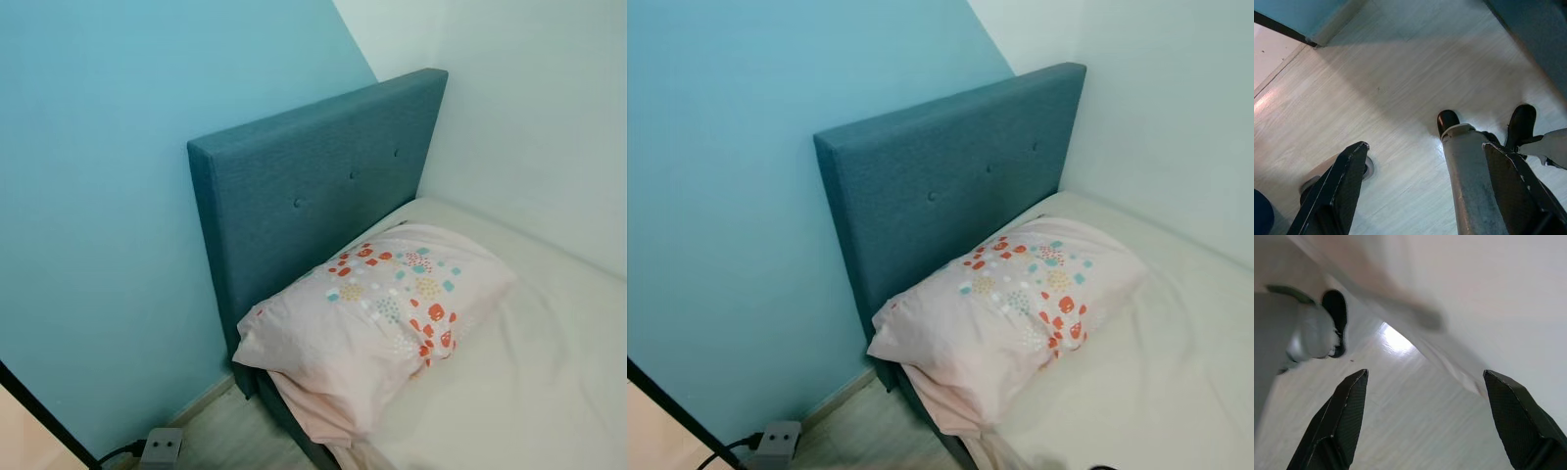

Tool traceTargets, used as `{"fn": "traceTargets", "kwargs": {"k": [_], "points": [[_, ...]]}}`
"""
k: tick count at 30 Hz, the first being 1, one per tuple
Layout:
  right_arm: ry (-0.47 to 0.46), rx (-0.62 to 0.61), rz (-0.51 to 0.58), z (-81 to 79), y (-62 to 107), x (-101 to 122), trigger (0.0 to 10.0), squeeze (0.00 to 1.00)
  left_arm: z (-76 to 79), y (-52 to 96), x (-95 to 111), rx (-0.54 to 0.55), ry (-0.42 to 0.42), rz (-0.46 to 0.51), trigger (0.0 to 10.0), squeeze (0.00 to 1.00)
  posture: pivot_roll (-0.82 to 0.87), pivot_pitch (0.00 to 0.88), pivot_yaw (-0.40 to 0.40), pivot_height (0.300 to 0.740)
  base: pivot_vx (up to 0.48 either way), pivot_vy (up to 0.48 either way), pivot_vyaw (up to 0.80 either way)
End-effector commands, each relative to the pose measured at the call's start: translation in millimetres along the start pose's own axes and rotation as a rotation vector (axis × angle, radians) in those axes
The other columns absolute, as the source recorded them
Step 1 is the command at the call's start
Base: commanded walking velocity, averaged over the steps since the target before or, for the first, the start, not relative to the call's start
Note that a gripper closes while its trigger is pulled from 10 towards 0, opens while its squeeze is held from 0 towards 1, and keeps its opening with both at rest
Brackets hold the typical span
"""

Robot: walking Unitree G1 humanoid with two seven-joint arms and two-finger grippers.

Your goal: Clean up the room

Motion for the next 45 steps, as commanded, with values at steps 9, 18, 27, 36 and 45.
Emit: {"fn": "traceTargets", "kwargs": {"k": [9,18,27,36,45], "points": [[-0.028,0.007,0.009,-16.1,-1.5,9.9,10.0,0.00,-2.6,0.8,-9.0,0.001,-0.023,-0.038,10.0,0.00,-0.07,0.000,-0.020,0.740,0.000,0.000,0.00],[-0.034,0.022,-0.002,-26.5,-1.4,4.8,10.0,0.00,1.8,-0.4,-1.7,-0.004,-0.045,-0.021,10.0,0.00,-0.06,0.000,-0.004,0.740,0.000,0.000,0.00],[-0.054,0.008,-0.018,-14.9,-1.0,-0.8,10.0,0.00,8.4,1.2,-17.4,-0.014,-0.066,-0.054,10.0,0.00,-0.07,0.000,0.022,0.740,0.000,0.000,0.00],[-0.047,0.000,-0.016,-7.8,-1.0,2.7,10.0,0.00,13.0,1.5,-21.0,-0.018,-0.082,-0.059,10.0,0.00,-0.08,0.000,0.014,0.740,0.000,0.000,0.00],[-0.048,-0.012,0.005,-3.5,-1.5,15.8,10.0,0.00,8.0,0.9,-12.9,-0.015,-0.054,-0.034,10.0,0.00,-0.07,0.000,-0.001,0.740,0.000,0.000,0.00]]}}
Point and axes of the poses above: a point about 5 cm out from each wrist's last joint towards the gripper, its own y axis pointing back from the gripper into the wrist, its own x axis along the axis of the wrist's last joint, z = x × y, the point moved 6 cm from there along -y, pointing out of the wrist towards the gripper, and after that the axes turned 8 degrees about y, right-handed, at the moved point
